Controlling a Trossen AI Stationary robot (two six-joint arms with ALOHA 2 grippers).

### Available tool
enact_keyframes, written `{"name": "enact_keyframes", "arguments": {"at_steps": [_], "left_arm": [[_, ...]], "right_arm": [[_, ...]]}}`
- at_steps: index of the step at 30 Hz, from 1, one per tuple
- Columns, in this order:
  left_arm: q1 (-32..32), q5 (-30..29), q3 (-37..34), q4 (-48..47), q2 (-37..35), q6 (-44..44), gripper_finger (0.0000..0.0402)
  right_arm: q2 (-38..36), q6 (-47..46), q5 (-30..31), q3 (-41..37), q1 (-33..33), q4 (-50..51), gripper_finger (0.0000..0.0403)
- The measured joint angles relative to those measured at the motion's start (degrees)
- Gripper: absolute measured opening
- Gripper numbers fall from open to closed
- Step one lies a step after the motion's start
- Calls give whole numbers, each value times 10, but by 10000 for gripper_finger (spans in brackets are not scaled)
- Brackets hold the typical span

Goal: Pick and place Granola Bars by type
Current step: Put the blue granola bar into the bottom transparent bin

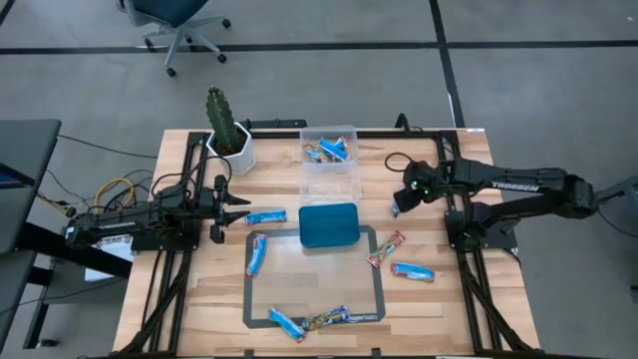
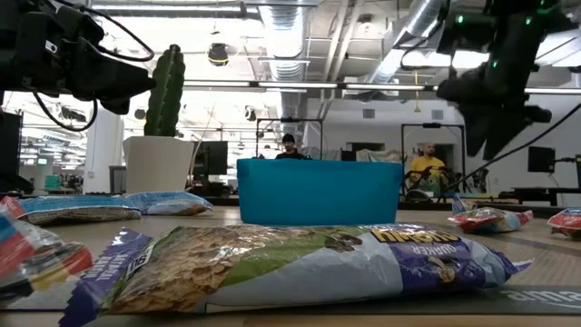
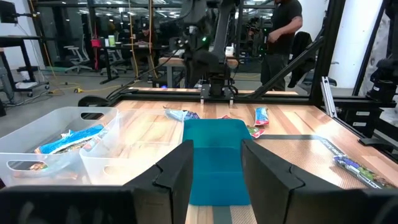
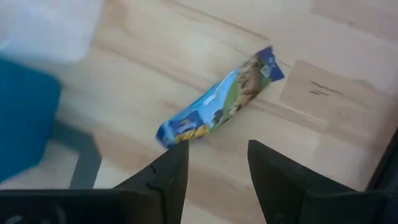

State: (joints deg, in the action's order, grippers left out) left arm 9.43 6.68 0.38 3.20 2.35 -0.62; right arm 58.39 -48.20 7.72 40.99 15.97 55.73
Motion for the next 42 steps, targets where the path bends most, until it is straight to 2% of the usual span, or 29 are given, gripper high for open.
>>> {"name": "enact_keyframes", "arguments": {"at_steps": [8, 19, 37, 42], "left_arm": [[0, 0, 0, 0, 0, 0, 126], [0, 0, 0, 0, 0, 0, 126], [0, 0, 0, 0, 0, 0, 126], [0, 0, 0, 0, 0, 0, 126]], "right_arm": [[46, -80, 10, -46, 39, -85, 165], [151, -159, -11, -49, 52, -152, 173], [235, -204, -40, -46, 51, -163, 167], [250, -203, -44, -46, 41, -191, 141]]}}
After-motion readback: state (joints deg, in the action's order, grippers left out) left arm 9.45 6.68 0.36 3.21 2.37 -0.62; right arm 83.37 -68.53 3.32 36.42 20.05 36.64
